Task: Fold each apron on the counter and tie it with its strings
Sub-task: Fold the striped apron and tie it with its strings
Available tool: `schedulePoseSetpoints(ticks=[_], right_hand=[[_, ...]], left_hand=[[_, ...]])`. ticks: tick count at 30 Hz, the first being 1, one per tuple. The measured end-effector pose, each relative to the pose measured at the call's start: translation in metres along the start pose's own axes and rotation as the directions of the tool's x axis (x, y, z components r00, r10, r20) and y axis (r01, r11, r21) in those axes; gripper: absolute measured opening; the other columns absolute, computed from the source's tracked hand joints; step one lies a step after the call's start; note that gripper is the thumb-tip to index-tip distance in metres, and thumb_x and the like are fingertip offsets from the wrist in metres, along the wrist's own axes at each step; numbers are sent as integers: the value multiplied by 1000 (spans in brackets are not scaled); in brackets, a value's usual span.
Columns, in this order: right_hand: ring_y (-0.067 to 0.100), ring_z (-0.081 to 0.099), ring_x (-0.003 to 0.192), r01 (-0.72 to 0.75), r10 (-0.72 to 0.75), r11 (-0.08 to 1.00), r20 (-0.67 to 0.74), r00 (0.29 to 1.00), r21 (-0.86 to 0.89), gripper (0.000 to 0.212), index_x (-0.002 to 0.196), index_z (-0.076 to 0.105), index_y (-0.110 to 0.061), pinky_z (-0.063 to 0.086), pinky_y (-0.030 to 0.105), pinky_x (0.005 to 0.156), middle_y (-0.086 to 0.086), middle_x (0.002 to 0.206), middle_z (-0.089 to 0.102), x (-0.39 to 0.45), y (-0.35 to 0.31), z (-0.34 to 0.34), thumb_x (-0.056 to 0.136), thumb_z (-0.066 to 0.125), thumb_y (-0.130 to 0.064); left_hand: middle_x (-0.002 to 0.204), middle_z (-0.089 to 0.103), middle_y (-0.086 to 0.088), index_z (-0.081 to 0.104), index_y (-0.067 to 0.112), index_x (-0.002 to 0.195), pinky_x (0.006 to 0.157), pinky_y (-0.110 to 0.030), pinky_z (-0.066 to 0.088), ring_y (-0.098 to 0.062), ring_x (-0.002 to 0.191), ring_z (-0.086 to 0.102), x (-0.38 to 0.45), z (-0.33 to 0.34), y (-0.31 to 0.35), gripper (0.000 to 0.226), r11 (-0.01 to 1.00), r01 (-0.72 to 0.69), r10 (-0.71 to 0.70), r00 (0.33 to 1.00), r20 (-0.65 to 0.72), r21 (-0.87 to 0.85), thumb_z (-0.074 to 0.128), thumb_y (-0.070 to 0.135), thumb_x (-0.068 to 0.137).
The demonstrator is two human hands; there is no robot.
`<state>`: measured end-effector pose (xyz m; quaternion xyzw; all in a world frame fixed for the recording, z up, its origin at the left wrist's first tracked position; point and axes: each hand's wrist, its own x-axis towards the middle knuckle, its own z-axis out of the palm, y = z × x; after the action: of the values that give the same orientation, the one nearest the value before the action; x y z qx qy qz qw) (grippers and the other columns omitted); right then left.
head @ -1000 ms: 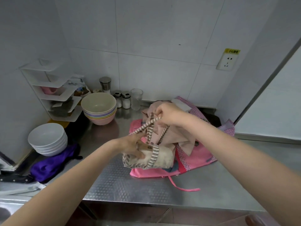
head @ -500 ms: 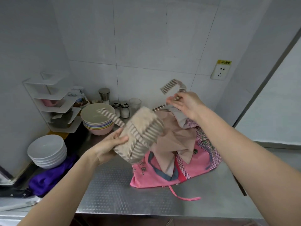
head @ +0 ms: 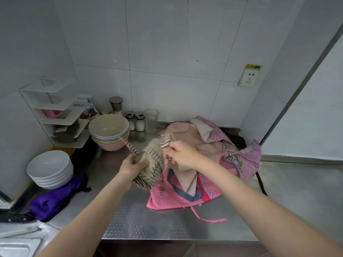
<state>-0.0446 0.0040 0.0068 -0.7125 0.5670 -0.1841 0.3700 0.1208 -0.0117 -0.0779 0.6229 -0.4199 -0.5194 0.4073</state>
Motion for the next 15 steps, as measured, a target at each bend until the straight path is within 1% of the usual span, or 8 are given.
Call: schedulePoseSetpoints(ticks=[2,3,5,7,9,11,13,15], right_hand=[[7,56,53,42,-39,997,51,998,-58,31,71,53,-16,46,22,56,-5,65,62,2,-5,11,99,41,-18],[5,55,50,26,-24,999,53,998,-27,31,71,54,-16,46,20,54,-4,64,61,3,-1,15,99,41,-18],[1,50,45,-48,48,998,-7,999,28,31,70,52,-14,42,17,50,-2,63,58,5,12,20,99,42,-19],[9,46,53,-91,88,995,-79,993,-29,37,61,42,-16,34,24,52,-2,61,47,6,31,30,98,45,-23],[18,47,64,-107,99,990,-92,991,-90,43,57,34,-18,27,29,56,2,62,44,8,46,47,98,45,-25],[29,56,82,-120,111,982,-65,992,-148,40,60,39,-18,28,31,63,16,79,59,12,60,73,99,42,-25],[34,58,97,-159,149,963,-60,987,-217,32,80,57,-9,34,36,70,21,100,64,13,71,99,100,38,-25],[35,60,97,-165,138,957,-127,982,-238,31,96,59,-5,43,39,75,20,101,65,16,81,121,100,36,-27]], left_hand=[[112,63,-13,55,5,116,85,-32,49,-24,96,60,-7,6,-1,38,979,-98,59,975,215,179,69,7,81],[110,63,-9,54,7,118,88,-30,49,-21,97,60,-10,7,-2,40,960,-146,61,942,329,240,69,6,81],[104,63,-1,53,13,118,84,-22,50,-15,93,61,-15,6,-1,41,931,-214,34,857,514,297,68,6,81],[106,63,1,51,14,120,80,-16,51,-11,94,61,-15,2,-7,42,935,-191,-41,778,627,298,66,3,83],[119,60,-3,47,11,127,89,-19,49,-15,106,58,-11,-2,-21,47,932,-139,-128,737,664,334,64,4,84],[130,55,-4,44,10,133,99,-24,44,-17,119,52,-5,-4,-40,52,883,-158,-198,728,657,441,65,9,85],[135,52,-6,43,11,135,106,-31,40,-21,125,49,3,-4,-61,57,803,-206,-244,742,624,560,69,16,83],[133,53,-7,44,10,134,101,-29,41,-21,120,51,10,-4,-74,57,721,-248,-265,764,588,647,69,19,84]])
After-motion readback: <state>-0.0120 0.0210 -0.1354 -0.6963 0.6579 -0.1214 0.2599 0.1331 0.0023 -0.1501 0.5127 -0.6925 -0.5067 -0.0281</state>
